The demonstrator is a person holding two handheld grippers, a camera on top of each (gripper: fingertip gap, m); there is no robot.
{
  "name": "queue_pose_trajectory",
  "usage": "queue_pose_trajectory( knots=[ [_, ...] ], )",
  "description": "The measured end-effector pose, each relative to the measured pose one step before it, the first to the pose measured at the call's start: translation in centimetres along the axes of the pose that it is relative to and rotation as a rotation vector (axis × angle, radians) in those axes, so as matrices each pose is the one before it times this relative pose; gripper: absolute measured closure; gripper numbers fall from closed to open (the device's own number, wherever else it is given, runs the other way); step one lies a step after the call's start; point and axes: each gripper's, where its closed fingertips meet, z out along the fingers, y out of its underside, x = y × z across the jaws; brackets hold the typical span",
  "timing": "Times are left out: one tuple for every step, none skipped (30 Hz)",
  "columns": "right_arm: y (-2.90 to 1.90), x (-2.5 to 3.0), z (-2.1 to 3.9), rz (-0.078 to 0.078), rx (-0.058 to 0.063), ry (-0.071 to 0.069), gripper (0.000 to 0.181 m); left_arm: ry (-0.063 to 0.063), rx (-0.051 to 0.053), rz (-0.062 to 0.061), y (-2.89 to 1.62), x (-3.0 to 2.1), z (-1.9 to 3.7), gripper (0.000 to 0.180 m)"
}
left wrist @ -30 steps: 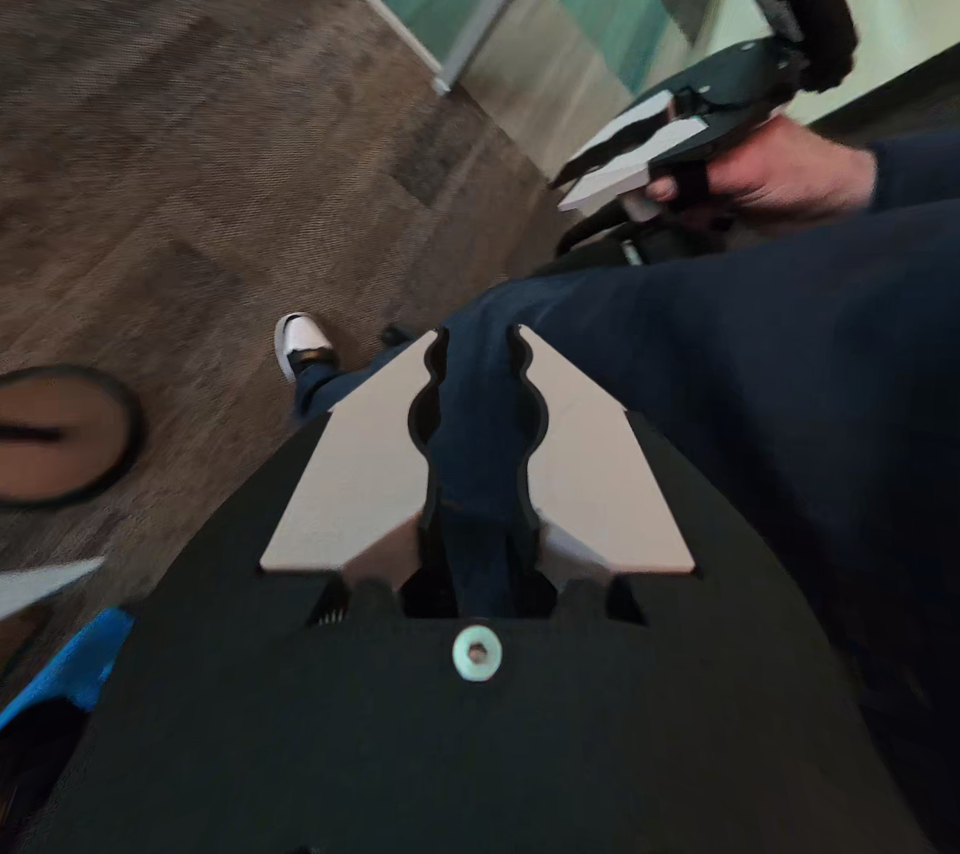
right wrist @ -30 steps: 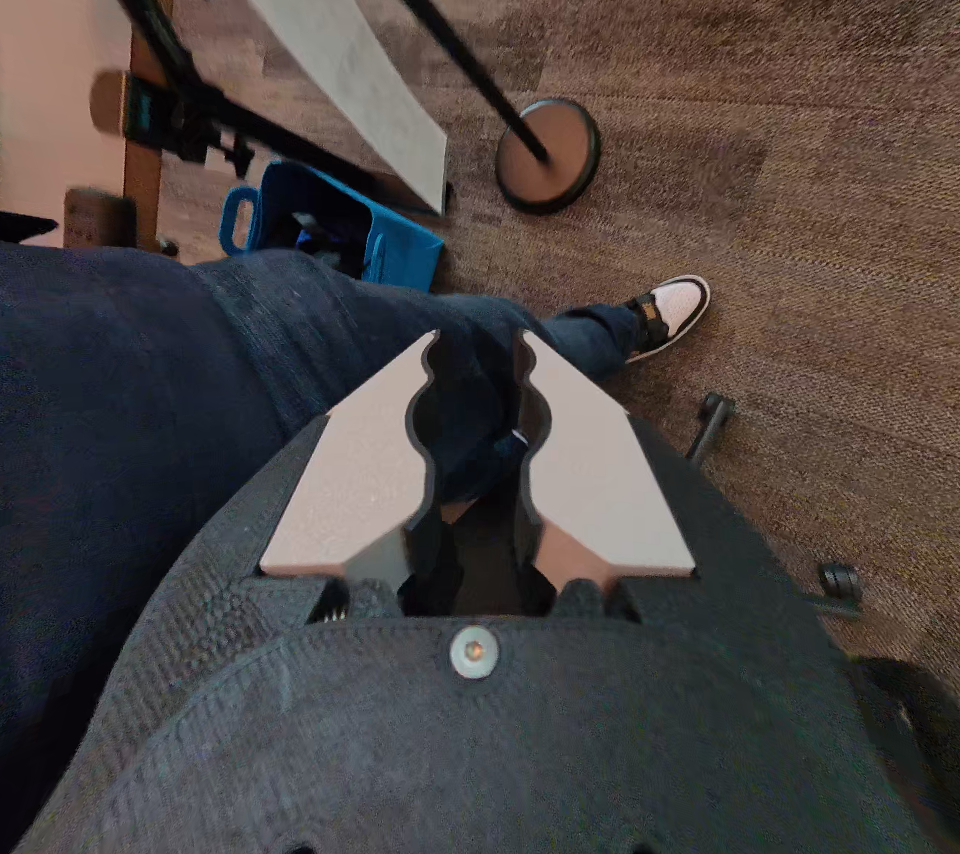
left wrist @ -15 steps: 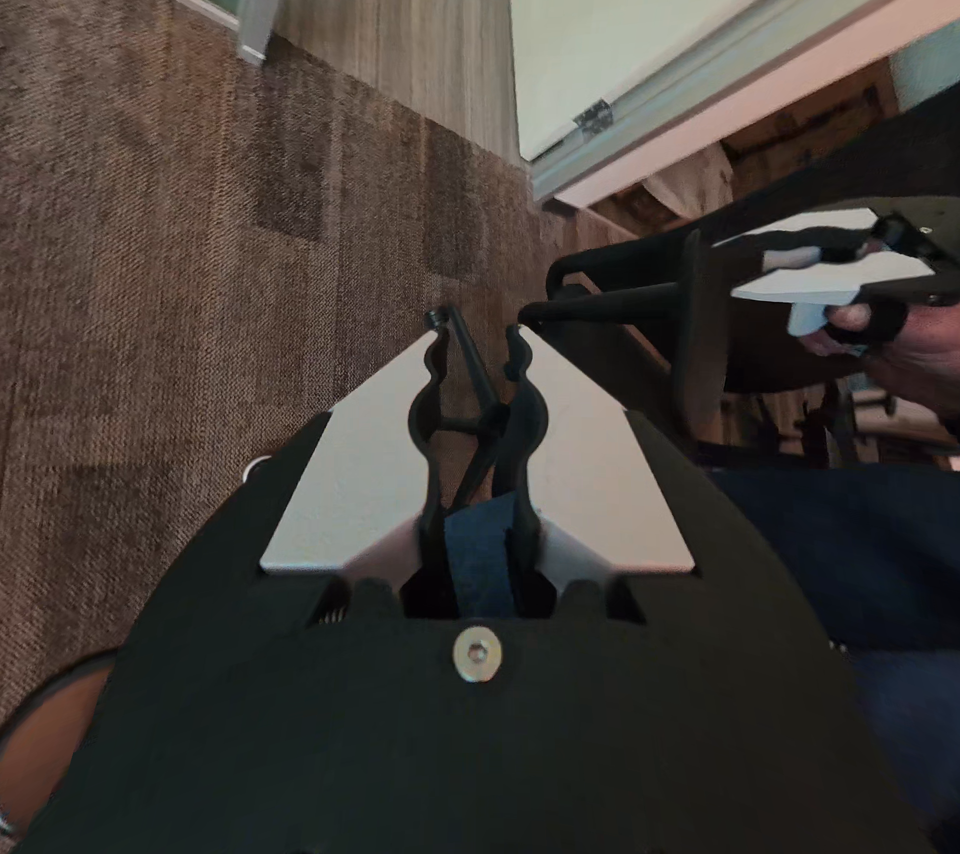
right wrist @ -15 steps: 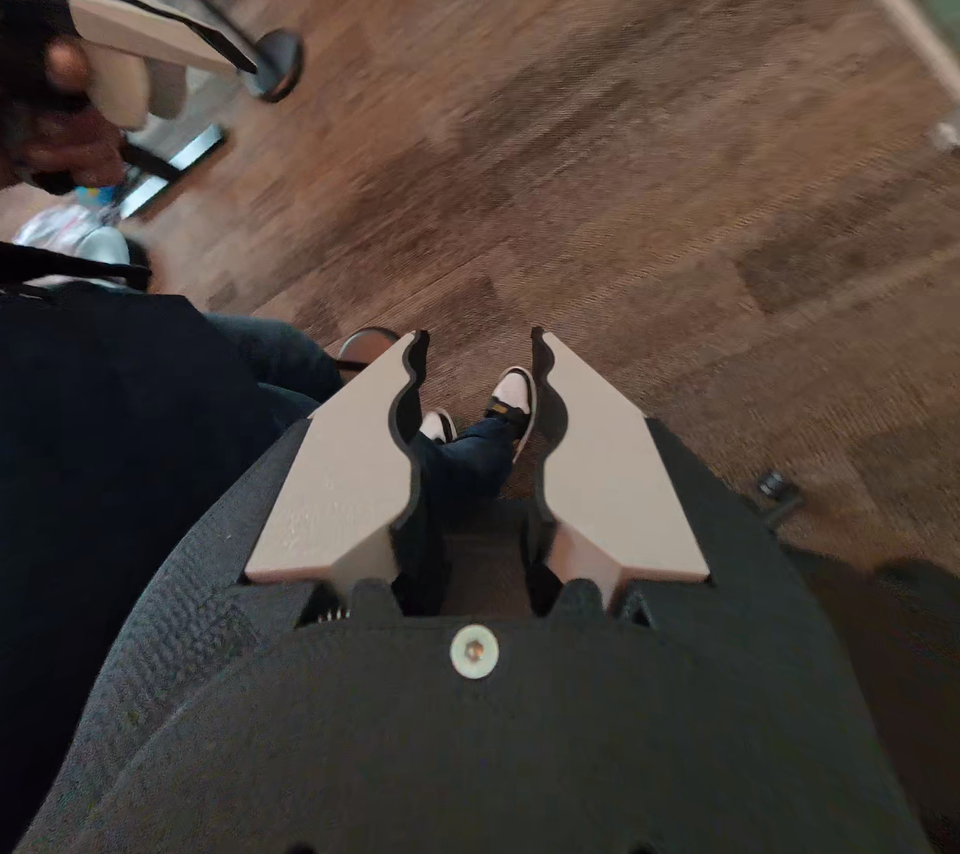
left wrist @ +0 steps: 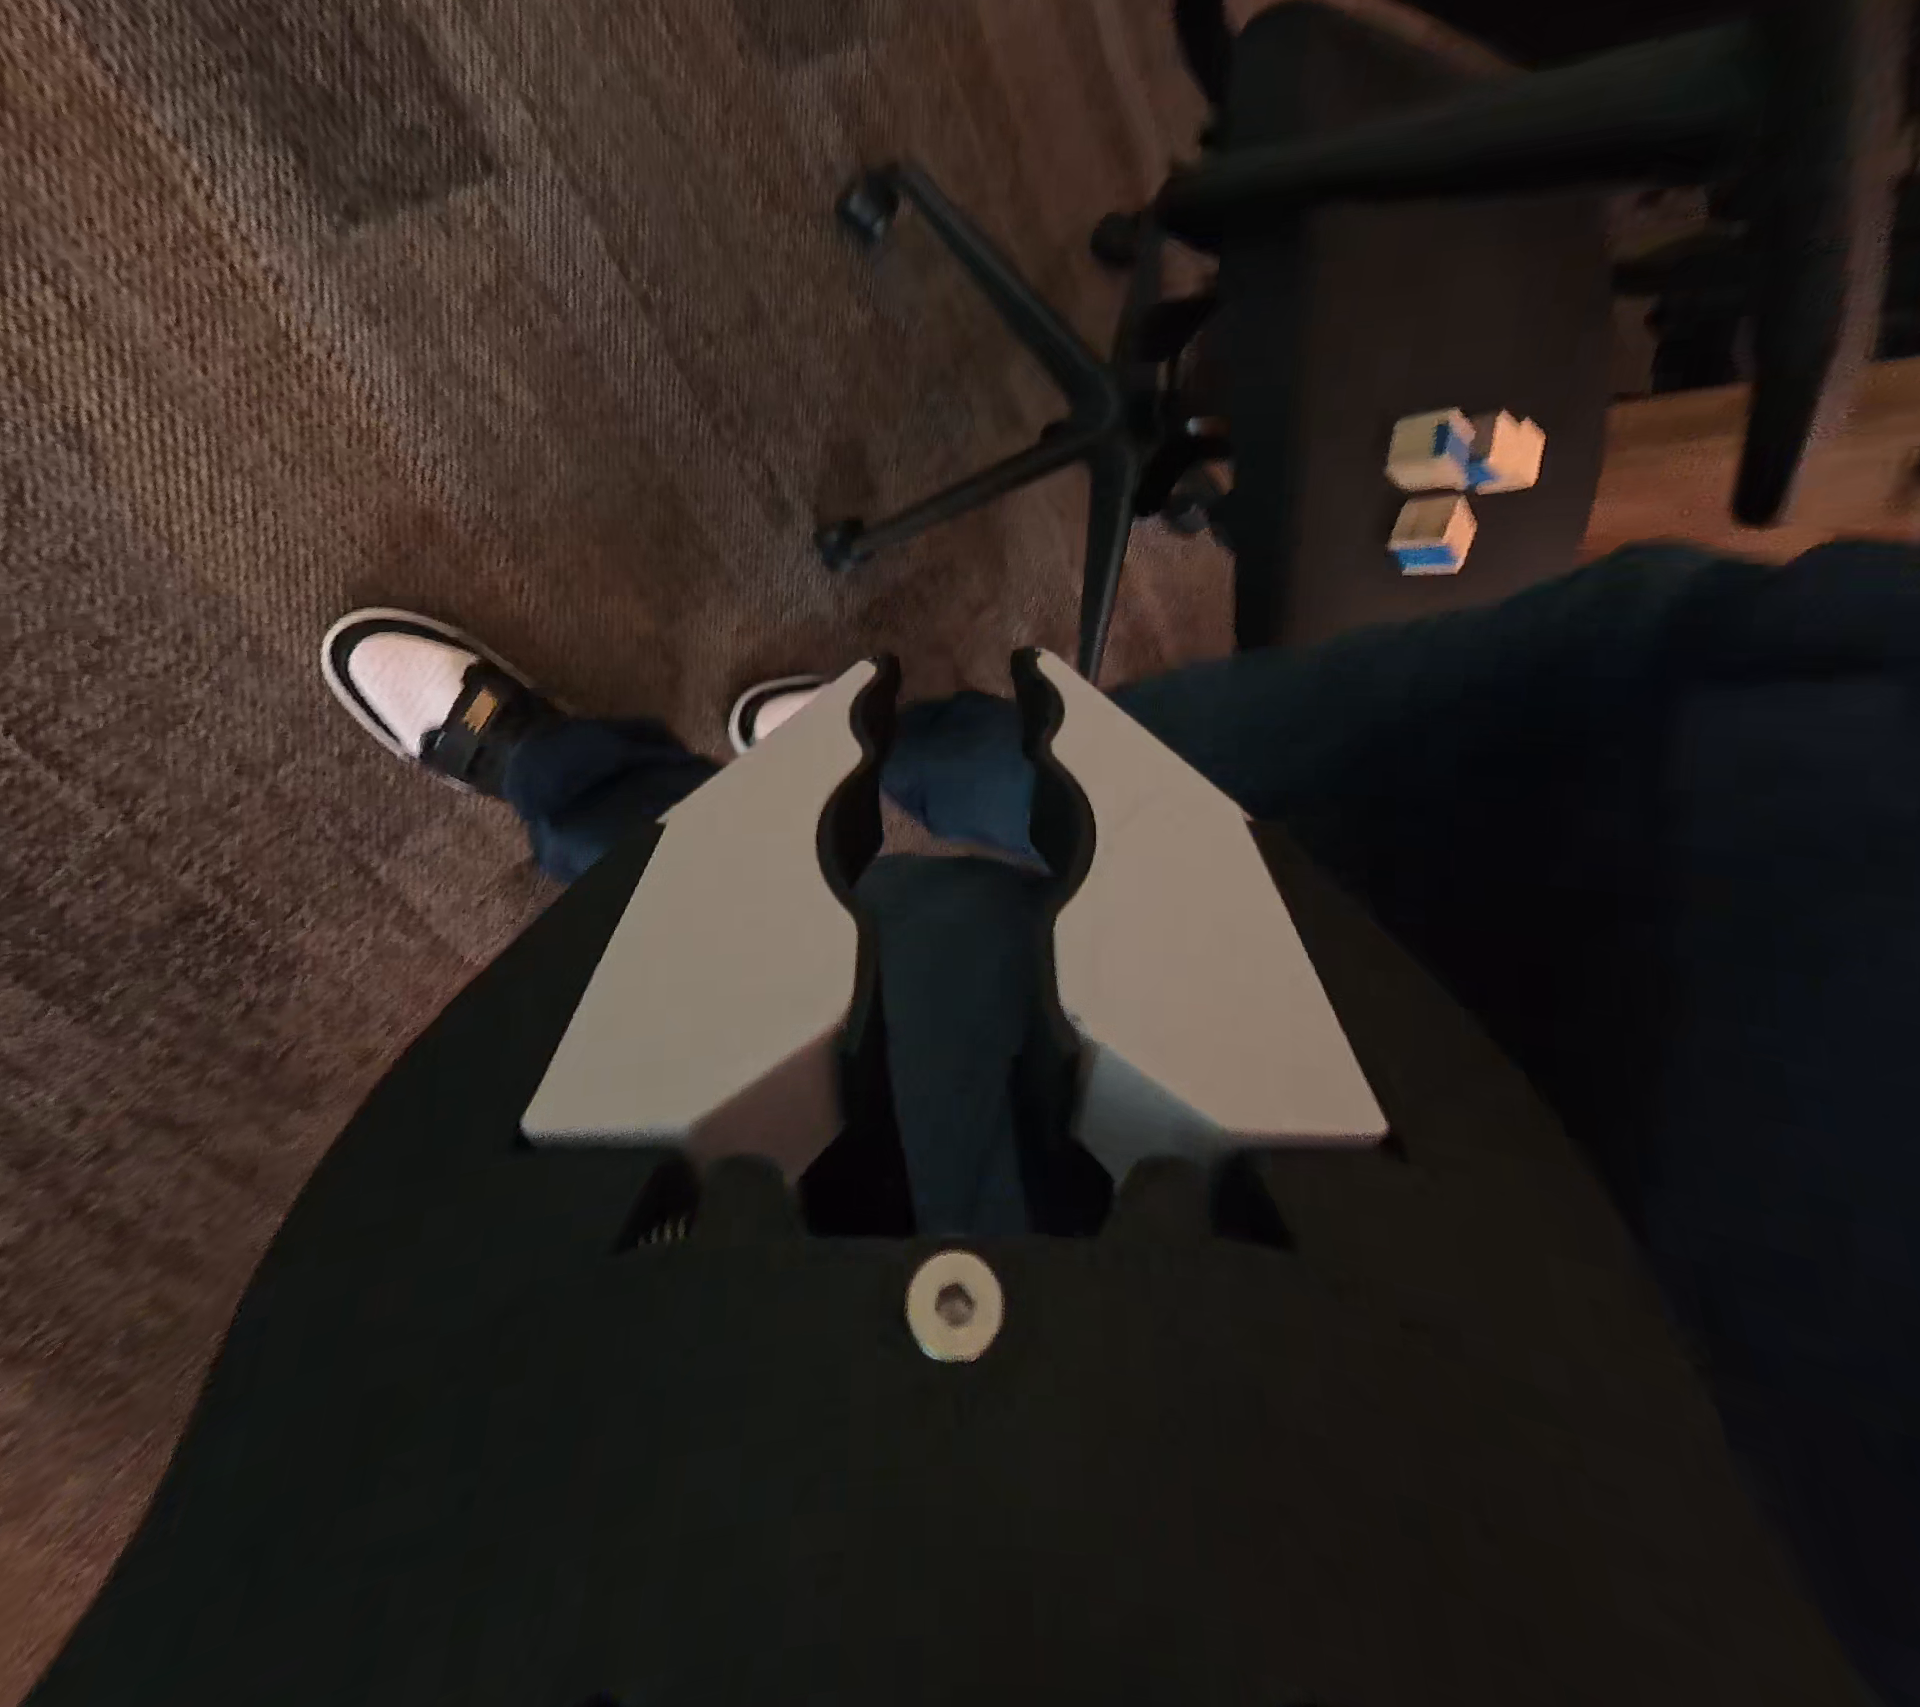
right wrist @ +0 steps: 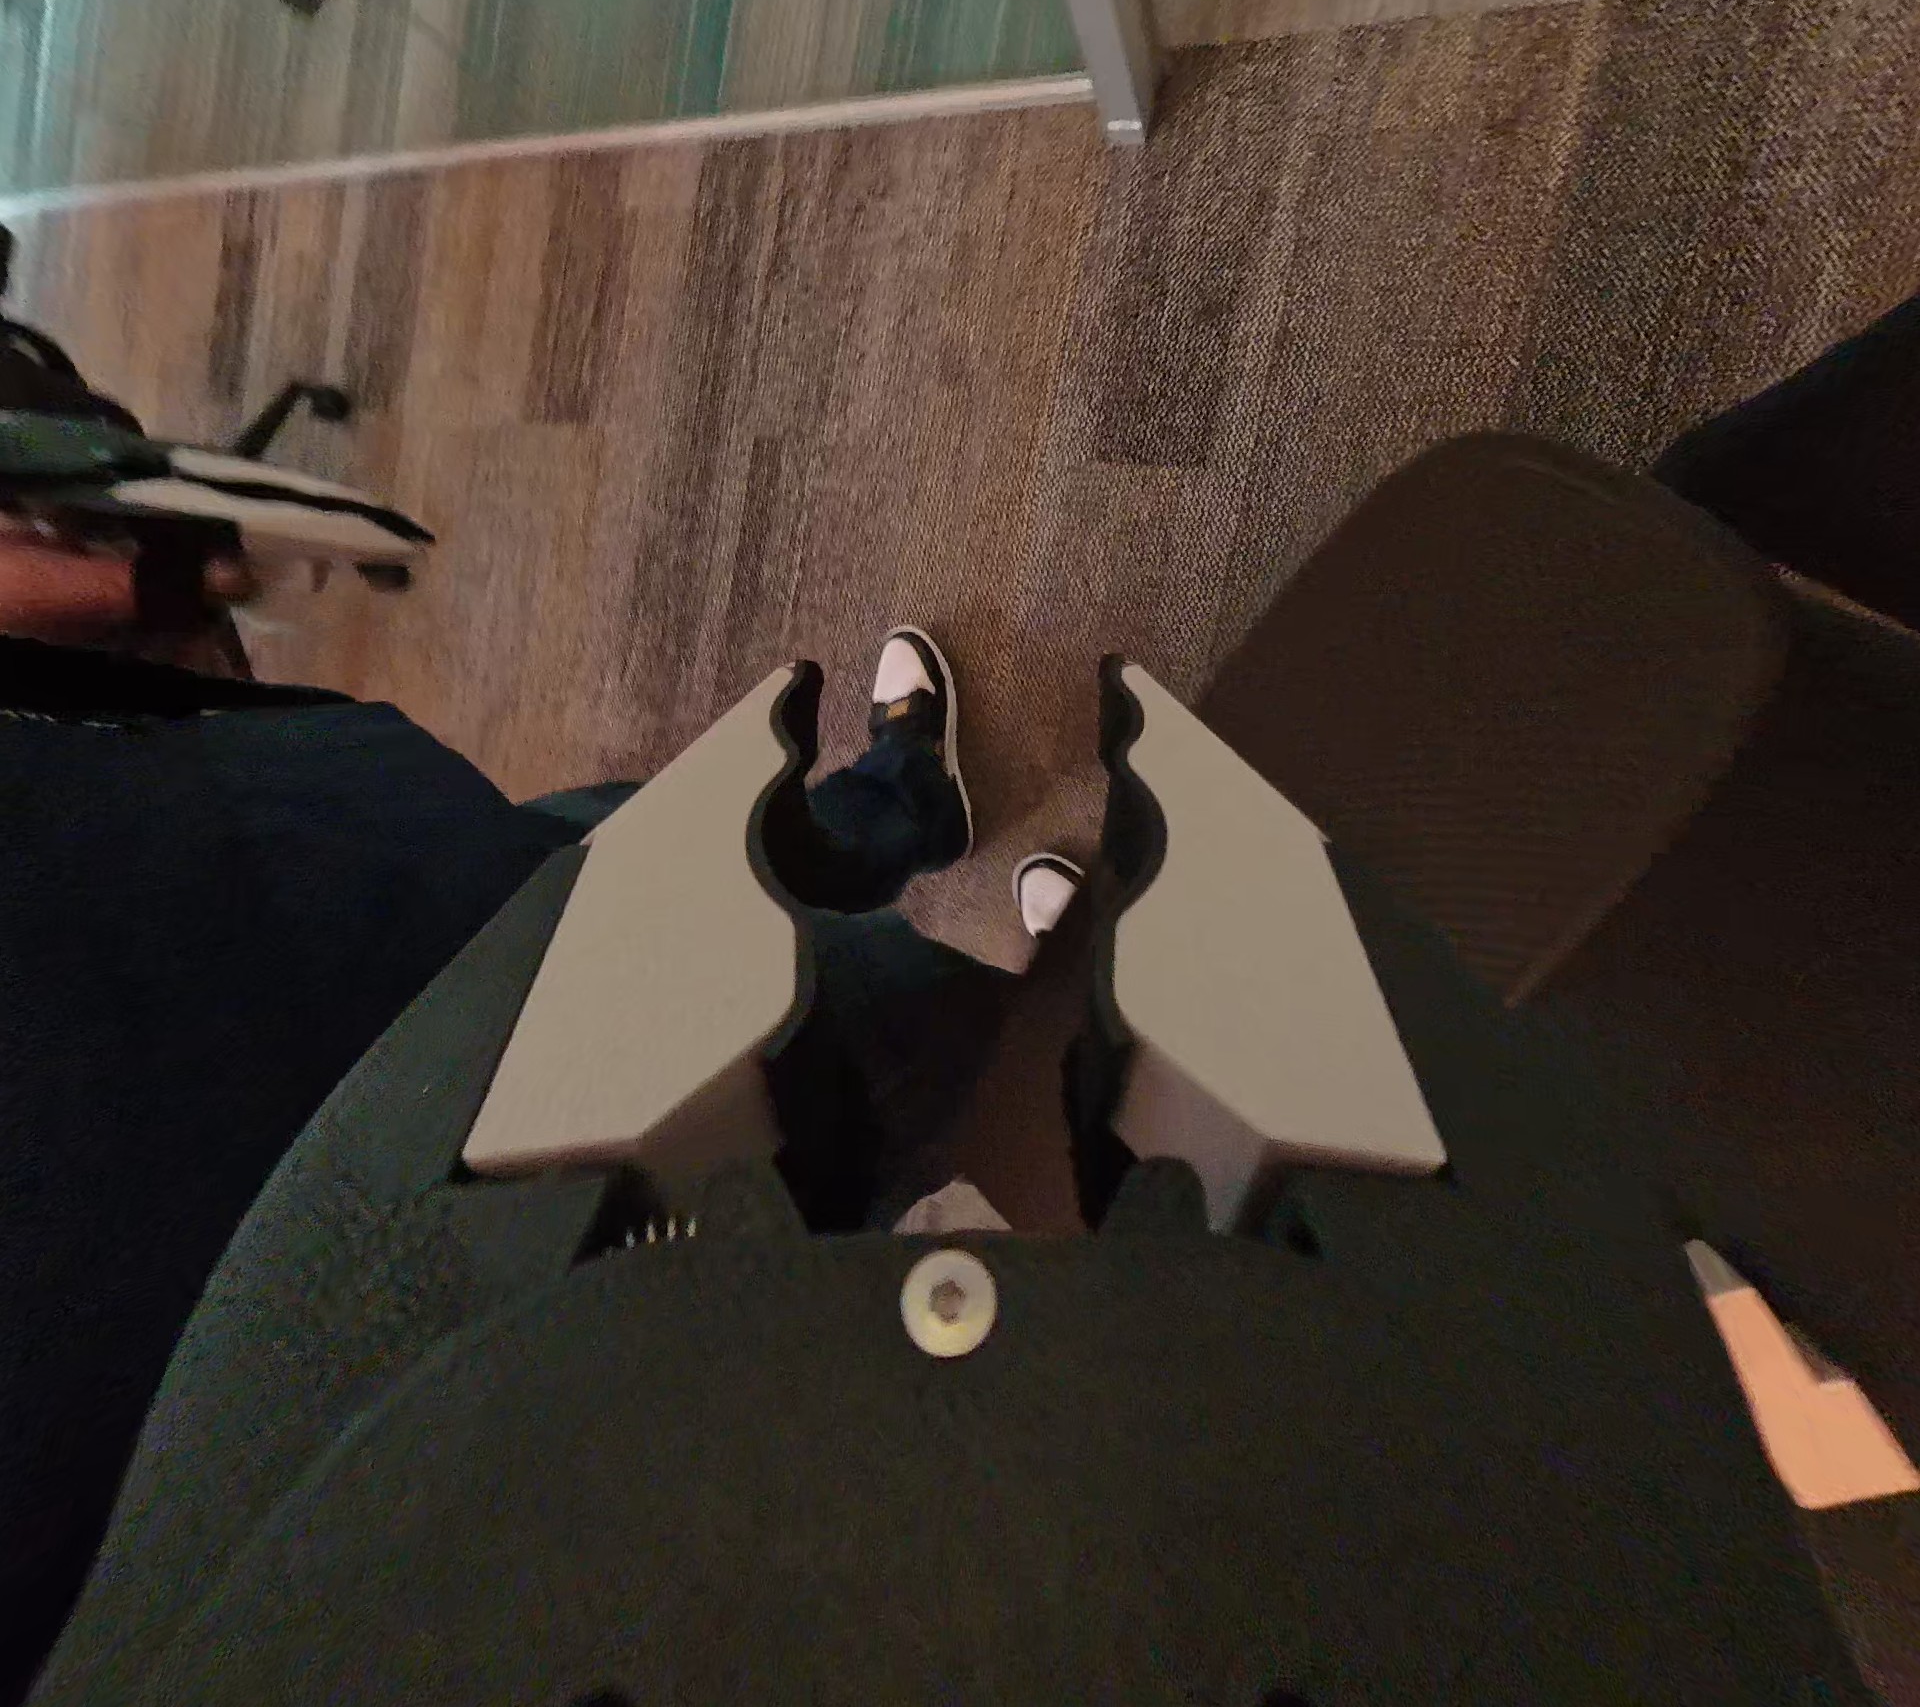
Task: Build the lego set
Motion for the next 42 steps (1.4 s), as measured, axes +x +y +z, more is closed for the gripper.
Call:
queue_pose_trajectory(
  knots=[
    [-0.813,-0.605,0.162,0.0258,0.0186,0.0121,0.125,-0.0039,-0.0350,0.0054,0.206,-1.384,-0.387,0.158],
    [-0.912,-0.605,0.109,0.0128,0.0215,0.0151,0.123,-0.0017,-0.0323,0.0103,0.058,-1.273,-0.459,0.158],
    [-0.804,-0.484,0.109,-0.0024,0.0175,0.0215,0.121,0.0004,-0.0276,0.0136,-0.110,-1.209,-0.447,0.158],
    [-0.571,-0.300,0.131,-0.0071,0.0108,0.0274,0.118,0.0026,-0.0231,0.0141,-0.244,-1.178,-0.414,0.158],
    [-0.306,-0.190,0.155,0.0010,0.0064,0.0277,0.115,0.0017,-0.0210,0.0121,-0.355,-1.188,-0.371,0.158],
    [-0.089,-0.198,0.164,0.0138,0.0051,0.0180,0.113,-0.0013,-0.0246,0.0100,-0.378,-1.208,-0.324,0.158],
    [0.077,-0.105,0.133,0.0227,0.0025,0.0137,0.109,-0.0072,-0.0266,0.0128,-0.477,-1.190,-0.311,0.158],
    [0.208,0.127,0.075,0.0245,0.0004,0.0177,0.107,-0.0082,-0.0227,0.0142,-0.695,-1.079,-0.282,0.158],
    [0.268,0.391,-0.028,0.0258,0.0024,0.0245,0.107,-0.0035,-0.0177,0.0103,-0.962,-0.871,-0.230,0.158],
    [0.296,0.602,-0.130,0.0317,0.0055,0.0278,0.105,0.0013,-0.0125,0.0089,-1.209,-0.650,-0.147,0.158],
    [0.336,0.790,-0.210,0.0392,0.0093,0.0305,0.103,0.0058,-0.0073,0.0112,-1.528,-0.405,-0.012,0.158],
    [0.436,1.033,-0.258,0.0437,0.0124,0.0368,0.102,0.0125,-0.0041,0.0164,-1.847,-0.113,0.111,0.158],
    [0.595,1.189,-0.201,0.0484,0.0078,0.0384,0.100,0.0106,-0.0068,0.0265,-2.078,0.083,0.227,0.157],
    [0.711,1.156,-0.074,0.0522,0.0034,0.0286,0.098,0.0050,-0.0074,0.0390,-2.413,0.253,0.287,0.154],
    [0.728,1.184,0.067,0.0525,0.0020,0.0247,0.095,0.0149,0.0054,0.0447,-2.996,0.698,0.276,0.150],
    [0.626,1.207,0.197,0.0433,0.0043,0.0231,0.094,0.0259,0.0191,0.0476,-3.546,1.108,0.294,0.148],
    [0.453,1.187,0.361,0.0266,0.0070,0.0210,0.094,0.0237,0.0238,0.0549,-3.900,1.244,0.409,0.146],
    [0.440,1.243,0.575,0.0202,-0.0034,0.0234,0.091,0.0254,0.0281,0.0583,-4.262,1.420,0.522,0.142],
    [0.261,1.204,0.721,0.0254,-0.0052,0.0196,0.088,0.0404,0.0327,0.0560,-4.549,1.770,0.631,0.136],
    [-0.070,1.134,0.681,0.0213,0.0054,0.0170,0.087,0.0427,0.0301,0.0607,-4.588,1.906,0.804,0.131],
    [-0.695,1.190,0.266,-0.0139,0.0359,0.0363,0.105,0.0353,0.0249,0.0646,-4.503,1.838,0.974,0.128],
    [-0.159,0.940,0.519,-0.0343,-0.0105,0.0274,0.092,0.0507,0.0281,0.0528,-4.607,2.077,1.127,0.122],
    [0.528,0.861,0.659,-0.0081,-0.0631,0.0251,0.090,0.0681,0.0275,0.0528,-4.517,2.348,1.352,0.117],
    [0.113,0.438,0.463,0.0101,-0.0210,0.0024,0.087,0.0561,0.0052,0.0656,-3.989,2.076,1.685,0.113],
    [-0.217,0.222,0.137,0.0214,0.0151,-0.0116,0.087,0.0527,-0.0096,0.0746,-3.534,1.860,1.937,0.105],
    [0.168,0.273,0.144,0.0215,-0.0070,-0.0067,0.083,0.0570,-0.0027,0.0701,-3.319,1.676,2.066,0.100],
    [0.234,0.209,0.084,0.0238,-0.0072,-0.0122,0.079,0.0581,-0.0021,0.0579,-2.970,1.405,2.216,0.094],
    [0.311,0.278,0.010,0.0234,-0.0024,-0.0099,0.075,0.0422,-0.0082,0.0403,-2.510,0.889,2.365,0.088],
    [0.359,0.398,-0.048,0.0274,-0.0015,-0.0008,0.070,0.0485,-0.0069,0.0250,-2.112,0.868,2.451,0.079],
    [0.323,0.519,-0.115,0.0374,0.0056,0.0140,0.063,0.0628,-0.0184,0.0252,-1.569,1.045,2.454,0.076],
    [0.336,0.051,-0.047,0.0447,0.0108,-0.0109,0.065,0.0464,-0.0279,0.0371,-1.049,0.764,2.358,0.073],
    [0.370,-0.178,0.031,0.0522,0.0113,-0.0207,0.067,0.0328,-0.0292,0.0423,-0.676,0.456,2.162,0.070],
    [0.340,-0.220,0.048,0.0396,0.0182,-0.0187,0.070,0.0143,-0.0268,0.0385,-0.385,0.060,1.903,0.069],
    [0.362,-0.155,0.046,0.0278,0.0176,-0.0146,0.069,-0.0219,-0.0221,0.0249,-0.208,-0.621,1.552,0.064],
    [0.304,-0.137,-0.014,0.0270,0.0200,-0.0182,0.071,-0.0325,-0.0007,0.0083,-0.282,-0.923,1.092,0.069],
    [0.406,-0.232,0.027,0.0290,0.0104,-0.0254,0.072,-0.0105,0.0142,-0.0212,-0.274,-0.799,0.814,0.076],
    [0.538,-0.329,0.102,0.0458,0.0006,-0.0350,0.075,0.0095,0.0140,-0.0371,-0.121,-0.720,0.601,0.084],
    [0.463,-0.098,0.144,0.0559,0.0074,-0.0215,0.073,0.0333,0.0234,-0.0257,-0.173,-0.311,0.393,0.082],
    [0.139,0.081,0.135,0.0484,0.0278,-0.0096,0.071,0.0098,0.0294,-0.0013,-0.274,-0.153,0.190,0.081],
    [0.055,0.033,0.205,0.0393,0.0239,-0.0150,0.068,-0.0084,-0.0010,0.0102,-0.004,-0.197,0.139,0.084],
    [0.191,-0.268,0.396,0.0426,0.0019,-0.0384,0.070,0.0042,-0.0085,0.0079,-0.084,-0.047,0.107,0.084],
    [0.166,-0.266,0.413,0.0569,-0.0072,-0.0452,0.071,0.0254,-0.0034,-0.0074,-0.098,-0.046,0.035,0.081]
  ],
)
